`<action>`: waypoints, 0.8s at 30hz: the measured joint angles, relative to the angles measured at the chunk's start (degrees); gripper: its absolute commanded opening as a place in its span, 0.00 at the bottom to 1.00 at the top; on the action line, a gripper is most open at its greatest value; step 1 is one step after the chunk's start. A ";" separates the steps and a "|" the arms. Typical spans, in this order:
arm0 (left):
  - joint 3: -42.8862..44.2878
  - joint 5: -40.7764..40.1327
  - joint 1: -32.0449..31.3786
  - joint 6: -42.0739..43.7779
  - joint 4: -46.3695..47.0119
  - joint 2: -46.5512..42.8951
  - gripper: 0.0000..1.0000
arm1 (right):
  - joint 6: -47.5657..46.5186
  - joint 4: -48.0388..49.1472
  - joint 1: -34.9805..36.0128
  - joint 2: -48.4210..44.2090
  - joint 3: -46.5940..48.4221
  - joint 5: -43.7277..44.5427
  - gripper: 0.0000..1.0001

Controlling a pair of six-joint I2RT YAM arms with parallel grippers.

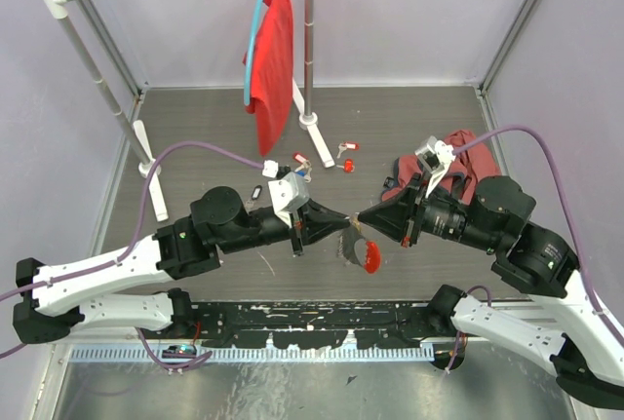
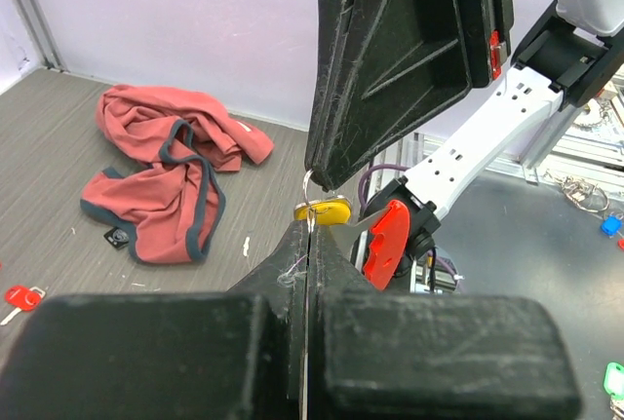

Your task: Put the keys on the keyring

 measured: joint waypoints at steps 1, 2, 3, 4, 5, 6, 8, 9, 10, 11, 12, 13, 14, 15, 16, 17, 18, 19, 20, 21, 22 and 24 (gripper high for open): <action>0.00 0.09 0.00 0.00 0.00 0.02 0.00 | -0.50 -0.92 0.07 0.31 0.59 0.20 0.01; 0.00 0.17 -0.02 0.00 0.00 0.09 0.00 | -0.83 -1.55 0.11 0.55 1.05 0.37 0.01; 0.02 0.28 0.00 0.02 0.00 0.22 0.00 | -1.20 -2.40 0.15 0.87 1.60 0.57 0.01; 0.02 0.33 0.00 0.00 -0.02 0.28 0.00 | -1.49 -3.04 0.20 1.18 1.97 0.74 0.01; 0.04 0.46 -0.02 0.02 -0.04 0.39 0.00 | -1.86 -3.74 0.20 1.46 2.34 0.90 0.01; 0.04 0.59 0.00 0.02 -0.09 0.44 0.00 | -1.97 -3.91 0.20 1.51 2.43 0.90 0.01; 0.04 0.87 0.00 0.04 -0.15 0.48 0.00 | -2.38 -4.61 0.20 1.99 2.86 0.92 0.01; 0.07 0.94 0.00 0.04 -0.24 0.50 0.00 | -2.51 -4.92 0.20 2.23 3.06 0.92 0.01; 0.07 0.98 0.00 0.07 -0.31 0.50 0.00 | -2.69 -5.22 0.20 2.45 3.32 0.92 0.01; 0.07 1.01 0.00 0.07 -0.37 0.52 0.00 | -2.82 -5.40 0.20 2.62 3.50 0.92 0.01; 0.07 1.01 0.00 0.07 -0.39 0.55 0.00 | -2.97 -5.60 0.20 2.75 3.65 0.94 0.01; 0.07 1.07 0.00 0.09 -0.44 0.55 0.00 | -3.15 -5.77 0.20 2.86 3.72 0.98 0.01; 0.07 1.14 0.00 0.09 -0.50 0.59 0.00 | -3.30 -5.97 0.20 2.95 3.76 0.98 0.01; 0.07 1.18 0.00 0.13 -0.55 0.63 0.00 | -3.43 -6.14 0.20 2.97 3.78 1.01 0.01; 0.07 1.20 0.00 0.20 -0.59 0.68 0.00 | -3.52 -6.25 0.20 3.06 3.80 1.05 0.01; 0.07 1.20 0.02 0.24 -0.68 0.72 0.00 | -3.63 -6.36 0.17 3.10 3.80 1.11 0.01; 0.07 1.27 0.04 0.26 -0.87 0.76 0.00 | -3.67 -6.56 0.20 3.19 3.80 1.11 0.01; 0.07 1.29 0.04 0.26 -0.98 0.81 0.00 | -3.72 -6.67 0.17 3.23 3.80 1.09 0.01; 0.07 1.31 0.04 0.26 -1.18 0.81 0.00 | -3.74 -6.86 0.17 3.34 3.80 1.09 0.01; 0.07 1.33 0.04 0.28 -1.40 0.81 0.00 | -3.76 -7.06 0.17 3.48 3.80 1.07 0.01; 0.07 1.33 0.04 0.28 -1.62 0.81 0.00 | -3.80 -7.21 0.17 3.63 3.80 1.07 0.01; 0.09 1.33 0.04 0.31 -1.95 0.81 0.00 | -3.89 -7.50 0.17 3.85 3.80 1.09 0.01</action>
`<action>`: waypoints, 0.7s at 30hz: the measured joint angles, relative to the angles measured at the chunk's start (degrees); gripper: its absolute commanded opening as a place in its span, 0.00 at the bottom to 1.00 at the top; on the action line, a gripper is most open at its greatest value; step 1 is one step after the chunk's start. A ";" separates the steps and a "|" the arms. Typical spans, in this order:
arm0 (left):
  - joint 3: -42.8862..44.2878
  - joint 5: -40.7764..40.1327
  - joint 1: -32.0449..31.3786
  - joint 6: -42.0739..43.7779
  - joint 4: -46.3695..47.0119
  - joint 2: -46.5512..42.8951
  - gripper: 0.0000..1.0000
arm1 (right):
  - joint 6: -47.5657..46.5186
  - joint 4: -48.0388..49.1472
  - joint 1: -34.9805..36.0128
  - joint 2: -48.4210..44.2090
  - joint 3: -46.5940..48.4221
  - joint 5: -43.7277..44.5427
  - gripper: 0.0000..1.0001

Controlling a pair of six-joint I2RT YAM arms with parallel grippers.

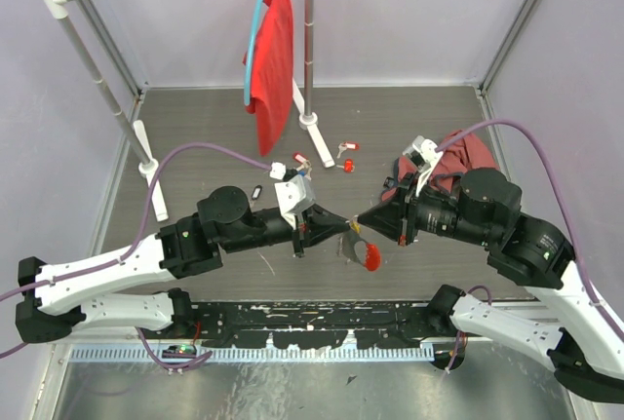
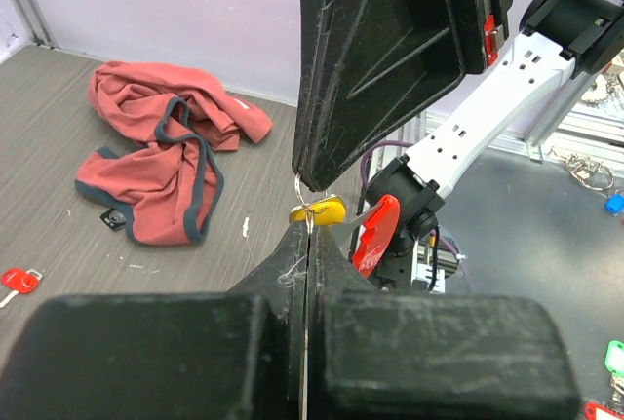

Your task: Put the keys on the keyring

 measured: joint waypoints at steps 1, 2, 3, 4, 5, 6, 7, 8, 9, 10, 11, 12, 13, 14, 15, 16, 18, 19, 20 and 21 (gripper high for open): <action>0.00 -0.02 0.00 0.04 -0.20 0.00 0.00 | -0.04 -0.17 0.00 0.13 0.00 0.00 0.01; 0.00 -0.02 0.00 0.11 -0.37 0.00 0.00 | -0.09 -0.33 0.00 0.22 0.00 0.00 0.01; 0.00 -0.02 0.00 0.13 -0.57 0.00 0.00 | -0.17 -0.48 0.00 0.31 0.04 0.00 0.01; 0.00 -0.02 0.00 0.15 -0.79 0.00 0.00 | -0.24 -0.72 0.02 0.44 0.13 0.00 0.01; 0.00 -0.04 0.00 0.17 -0.96 0.00 0.00 | -0.26 -0.92 0.00 0.63 0.20 0.00 0.01; 0.04 -0.07 0.00 0.17 -1.16 0.02 0.00 | -0.31 -1.01 0.02 0.76 0.26 0.00 0.01; 0.09 -0.07 0.00 0.20 -1.29 0.04 0.00 | -0.37 -1.11 0.00 0.96 0.31 0.00 0.01; 0.09 -0.07 0.00 0.24 -1.36 0.07 0.00 | -0.44 -1.27 0.00 1.16 0.44 0.00 0.01; 0.13 -0.07 0.00 0.28 -1.49 0.11 0.00 | -0.55 -1.44 0.00 1.38 0.59 0.00 0.01; 0.28 -0.07 0.02 0.33 -1.62 0.20 0.00 | -0.66 -1.68 0.00 1.53 0.72 0.02 0.01; 0.39 -0.07 0.02 0.37 -1.68 0.28 0.00 | -0.85 -1.92 0.00 1.73 0.87 0.00 0.01; 0.44 -0.07 0.02 0.39 -1.70 0.33 0.00 | -1.01 -2.12 0.00 1.88 0.98 0.00 0.01; 0.44 -0.07 0.02 0.39 -1.73 0.35 0.00 | -1.14 -2.36 0.00 2.08 1.14 0.00 0.01; 0.44 -0.07 0.02 0.42 -1.79 0.35 0.00 | -1.36 -2.64 0.00 2.29 1.29 0.00 0.01; 0.44 -0.07 0.02 0.44 -1.84 0.35 0.00 | -1.51 -3.02 0.00 2.58 1.55 0.00 0.01; 0.44 -0.09 0.02 0.52 -1.95 0.35 0.00 | -1.68 -3.30 0.00 2.84 1.73 0.00 0.01; 0.44 -0.11 0.02 0.59 -2.25 0.35 0.00 | -1.95 -3.78 0.00 3.26 1.97 -0.02 0.01; 0.44 -0.13 0.02 0.61 -2.45 0.35 0.00 | -2.14 -4.02 0.00 3.43 2.05 -0.04 0.01; 0.44 -0.13 0.02 0.61 -2.62 0.37 0.00 | -2.32 -4.26 0.00 3.67 2.14 -0.04 0.01; 0.44 -0.15 0.02 0.61 -2.80 0.37 0.00 | -2.49 -4.46 0.00 3.82 2.27 -0.04 0.01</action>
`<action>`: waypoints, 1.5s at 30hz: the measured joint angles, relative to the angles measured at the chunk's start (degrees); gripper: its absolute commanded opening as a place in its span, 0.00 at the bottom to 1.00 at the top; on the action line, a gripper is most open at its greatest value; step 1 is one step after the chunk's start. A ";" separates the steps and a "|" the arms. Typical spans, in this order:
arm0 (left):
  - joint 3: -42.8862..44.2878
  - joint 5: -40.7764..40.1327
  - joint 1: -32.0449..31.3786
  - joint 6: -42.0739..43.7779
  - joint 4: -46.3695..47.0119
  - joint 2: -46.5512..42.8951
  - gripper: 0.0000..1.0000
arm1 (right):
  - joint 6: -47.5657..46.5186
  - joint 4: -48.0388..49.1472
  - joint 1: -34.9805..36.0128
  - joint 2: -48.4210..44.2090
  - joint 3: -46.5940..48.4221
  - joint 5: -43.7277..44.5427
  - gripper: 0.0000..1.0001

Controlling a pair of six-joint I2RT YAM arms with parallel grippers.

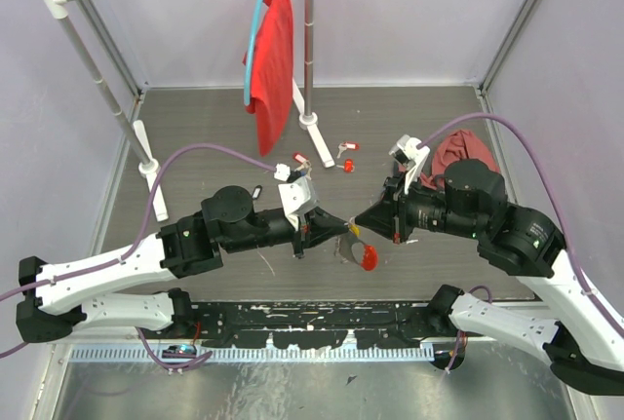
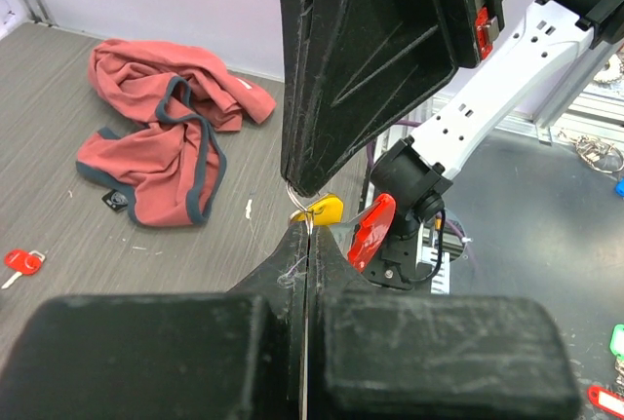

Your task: Put the keys on the keyring

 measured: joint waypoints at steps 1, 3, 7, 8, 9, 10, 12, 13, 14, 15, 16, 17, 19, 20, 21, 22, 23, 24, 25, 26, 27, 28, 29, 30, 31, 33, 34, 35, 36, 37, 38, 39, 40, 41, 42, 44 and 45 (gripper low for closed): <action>0.00 -0.02 0.00 0.00 -0.15 0.00 0.00 | -0.28 -0.37 0.00 0.33 0.26 -0.11 0.01; 0.00 -0.07 0.00 0.00 -0.44 0.00 0.00 | -0.57 -0.72 0.00 0.66 0.52 -0.17 0.01; 0.00 -0.04 0.00 0.02 -0.81 0.02 0.00 | -0.98 -1.42 0.00 0.85 0.85 -0.42 0.01; 0.00 -0.04 0.00 0.02 -0.90 0.07 0.00 | -1.11 -1.66 0.00 0.94 1.07 -0.46 0.01; 0.00 -0.04 0.00 0.02 -0.90 0.09 0.00 | -1.25 -1.92 0.00 1.05 1.31 -0.52 0.01; 0.02 -0.04 0.00 0.04 -0.92 0.11 0.00 | -1.38 -2.16 0.00 1.16 1.46 -0.59 0.01; 0.17 -0.04 -0.02 0.24 -1.07 0.17 0.00 | -1.64 -2.69 0.00 1.44 1.92 -0.61 0.01; 0.31 -0.07 -0.02 0.42 -1.31 0.20 0.00 | -1.79 -2.93 0.00 1.62 2.16 -0.68 0.01; 0.39 -0.11 -0.02 0.55 -1.44 0.22 0.00 | -1.92 -3.13 0.00 1.81 2.40 -0.72 0.01; 0.46 -0.24 -0.02 0.72 -1.57 0.26 0.00 | -2.01 -3.23 0.00 1.97 2.58 -0.72 0.01; 0.55 -0.31 -0.02 0.90 -1.79 0.28 0.00 | -2.03 -3.39 0.00 2.08 2.71 -0.72 0.01; 0.70 -0.50 -0.02 1.07 -2.12 0.33 0.00 | -2.14 -3.54 0.00 2.21 2.82 -0.70 0.01; 0.79 -0.81 -0.04 1.40 -2.27 0.39 0.00 | -2.25 -3.85 0.00 2.56 3.06 -0.68 0.01; 0.83 -1.03 -0.04 1.55 -2.38 0.44 0.00 | -2.29 -3.87 0.00 2.62 3.08 -0.68 0.01; 0.85 -1.25 -0.04 1.70 -2.49 0.50 0.00 | -2.36 -3.93 0.00 2.73 3.10 -0.68 0.01; 0.94 -1.51 -0.04 1.99 -2.80 0.57 0.00 | -2.40 -4.04 0.00 2.89 3.10 -0.72 0.01; 1.22 -1.77 -0.07 2.21 -3.45 0.70 0.00 | -2.43 -4.11 0.00 2.95 3.10 -0.72 0.01; 1.62 -2.10 -0.07 2.54 -4.13 0.87 0.00 | -2.43 -4.15 0.00 3.19 3.10 -0.74 0.01; 2.01 -2.43 -0.07 2.78 -4.76 1.01 0.00 | -2.40 -4.15 0.00 3.28 3.10 -0.72 0.01; 2.36 -2.75 -0.09 3.04 -5.40 1.09 0.00 | -2.38 -4.07 0.00 3.28 3.10 -0.79 0.01; 2.56 -3.06 -0.09 3.32 -5.77 1.09 0.00 | -2.38 -3.93 0.00 3.28 3.10 -0.85 0.01; 2.80 -3.45 -0.09 3.72 -6.16 1.14 0.00 | -2.36 -3.74 0.00 3.28 3.08 -0.87 0.01; 3.06 -3.87 -0.09 4.11 -6.69 1.22 0.00 | -2.27 -3.50 0.00 3.28 3.04 -0.98 0.01; 3.37 -4.17 -0.09 4.39 -7.21 1.33 0.00 | -2.16 -3.17 -0.02 3.26 2.99 -1.16 0.01; 3.67 -4.55 -0.09 4.68 -7.63 1.49 0.00 | -2.01 -2.86 -0.04 3.19 2.89 -1.36 0.01; 4.39 -5.27 -0.07 5.31 -8.28 1.92 0.00 | -1.62 -1.75 -0.04 2.84 2.34 -1.97 0.01; 4.63 -5.51 -0.07 5.53 -8.33 2.10 0.00 | -1.25 -1.03 -0.07 2.60 1.88 -2.29 0.01; 4.81 -5.73 -0.07 5.66 -8.44 2.21 0.00 | -0.98 -0.52 -0.07 2.49 1.49 -2.60 0.01; 4.92 -5.97 -0.09 5.86 -8.57 2.27 0.00 | -0.59 -0.09 -0.07 2.34 1.22 -2.86 0.01; 4.98 -6.16 -0.09 6.01 -8.66 2.29 0.00 | -0.33 0.37 -0.09 2.23 0.98 -3.08 0.01; 5.03 -6.38 -0.09 6.23 -8.66 2.36 0.00 | -0.09 0.90 -0.11 2.14 0.70 -3.30 0.01; 5.05 -6.51 -0.07 6.43 -8.66 2.40 0.00 | 0.11 1.29 -0.11 2.14 0.48 -3.43 0.01; 5.07 -6.62 -0.07 6.51 -8.70 2.45 0.00 | 0.26 1.53 -0.11 2.14 0.31 -3.48 0.01; 5.07 -6.71 -0.07 6.64 -8.74 2.49 0.00 | 0.44 1.77 -0.11 2.14 0.13 -3.58 0.01; 5.07 -6.80 -0.07 6.71 -8.81 2.51 0.00 | 0.61 1.90 -0.11 2.14 0.04 -3.61 0.01; 5.07 -6.95 -0.07 6.88 -8.87 2.54 0.00 | 0.83 1.97 -0.11 2.16 -0.02 -3.45 0.01; 5.07 -7.08 -0.07 6.93 -8.87 2.54 0.00 | 0.87 1.99 -0.11 2.16 -0.04 -3.15 0.01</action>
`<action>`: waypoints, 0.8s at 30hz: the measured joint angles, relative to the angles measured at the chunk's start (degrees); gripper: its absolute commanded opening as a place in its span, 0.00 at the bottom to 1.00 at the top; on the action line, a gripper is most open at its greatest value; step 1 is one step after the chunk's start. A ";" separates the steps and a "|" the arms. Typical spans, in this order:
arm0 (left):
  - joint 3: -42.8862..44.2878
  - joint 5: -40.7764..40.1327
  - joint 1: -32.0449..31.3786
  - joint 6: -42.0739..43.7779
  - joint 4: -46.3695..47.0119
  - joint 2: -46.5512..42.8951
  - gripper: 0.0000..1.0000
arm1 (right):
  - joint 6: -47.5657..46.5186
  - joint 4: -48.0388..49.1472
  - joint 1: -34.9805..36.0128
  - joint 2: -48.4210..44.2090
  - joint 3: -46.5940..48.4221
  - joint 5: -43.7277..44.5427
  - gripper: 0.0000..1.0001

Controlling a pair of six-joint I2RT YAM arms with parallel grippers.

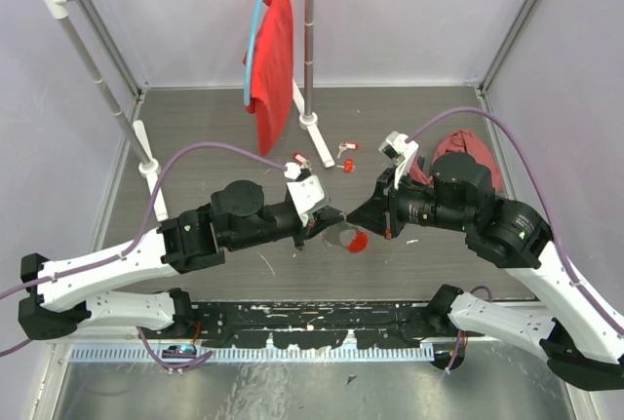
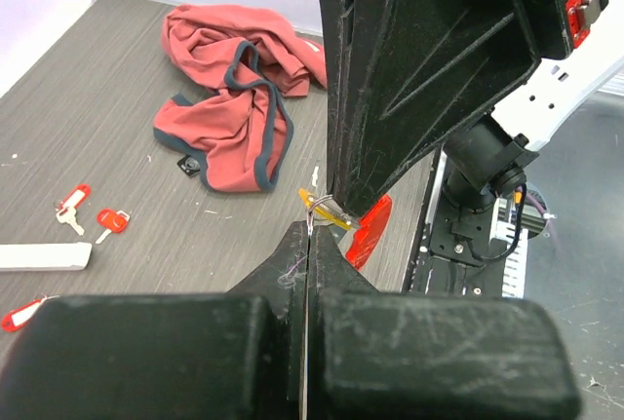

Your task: Put the keys on the keyring

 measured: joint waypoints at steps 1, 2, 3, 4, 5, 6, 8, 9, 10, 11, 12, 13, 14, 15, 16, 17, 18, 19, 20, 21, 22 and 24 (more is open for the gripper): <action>0.00 -0.09 0.00 0.04 0.00 0.00 0.00 | 0.02 -0.04 0.00 -0.02 -0.02 0.37 0.01; 0.00 -0.26 0.00 0.09 0.00 0.00 0.00 | 0.09 -0.09 0.00 -0.02 0.00 0.83 0.01; 0.00 -0.44 0.00 0.13 0.00 0.00 0.00 | 0.15 -0.13 0.00 0.00 0.00 1.29 0.01; 0.00 -0.55 0.00 0.13 -0.02 0.00 0.00 | 0.20 -0.24 0.00 0.00 0.00 1.75 0.01; 0.00 -0.59 0.00 0.13 -0.04 0.00 0.00 | 0.20 -0.39 0.00 0.02 0.00 2.08 0.01; 0.00 -0.61 0.00 0.13 -0.07 0.00 0.00 | 0.22 -0.57 0.00 0.02 0.00 2.40 0.01; 0.00 -0.61 0.00 0.13 -0.07 0.00 0.00 | 0.26 -0.94 0.00 0.17 0.00 3.02 0.01; 0.00 -0.63 0.00 0.13 -0.09 0.00 0.00 | 0.35 -1.11 0.00 0.39 0.00 3.41 0.01; 0.00 -0.63 0.00 0.15 -0.09 0.00 0.00 | 0.39 -1.36 0.00 0.39 0.00 3.80 0.01; 0.00 -0.66 0.00 0.15 -0.09 0.00 0.00 | 0.42 -1.60 0.00 0.39 0.00 4.11 0.01; 0.00 -0.68 0.00 0.15 -0.07 0.00 0.00 | 0.42 -1.88 0.02 0.50 0.00 4.44 0.01; 0.02 -0.68 0.00 0.15 -0.07 0.00 0.00 | 0.46 -2.19 0.02 0.66 0.00 4.81 0.01; 0.02 -0.68 0.00 0.17 -0.07 0.00 0.00 | 0.48 -2.32 0.00 0.76 0.00 5.09 0.01; 0.02 -0.68 0.00 0.17 -0.07 0.00 0.00 | 0.57 -2.40 0.02 0.79 0.00 5.35 0.01; 0.02 -0.72 0.00 0.20 -0.07 0.00 0.00 | 0.63 -2.56 0.02 0.90 0.00 5.62 0.01; 0.02 -0.72 0.00 0.22 -0.07 0.00 0.00 | 0.68 -2.69 0.02 1.01 0.00 5.84 0.01; 0.02 -0.74 0.00 0.28 -0.07 0.00 0.00 | 0.70 -2.78 0.02 1.07 0.00 6.01 0.01; 0.02 -0.74 0.00 0.35 -0.07 0.00 0.00 | 0.79 -2.84 0.02 1.11 0.00 6.19 0.01; 0.02 -0.74 0.00 0.37 -0.09 0.00 0.00 | 0.83 -2.91 0.02 1.14 0.00 6.32 0.01; 0.02 -0.72 0.00 0.39 -0.09 0.00 0.00 | 0.85 -3.02 0.02 1.14 0.00 6.43 0.01; 0.02 -0.68 0.00 0.42 -0.09 0.00 0.00 | 0.87 -3.06 0.02 1.11 0.00 6.51 0.01; 0.02 -0.48 0.00 0.52 -0.09 0.00 0.00 | 0.98 -3.06 0.02 1.11 0.00 6.62 0.01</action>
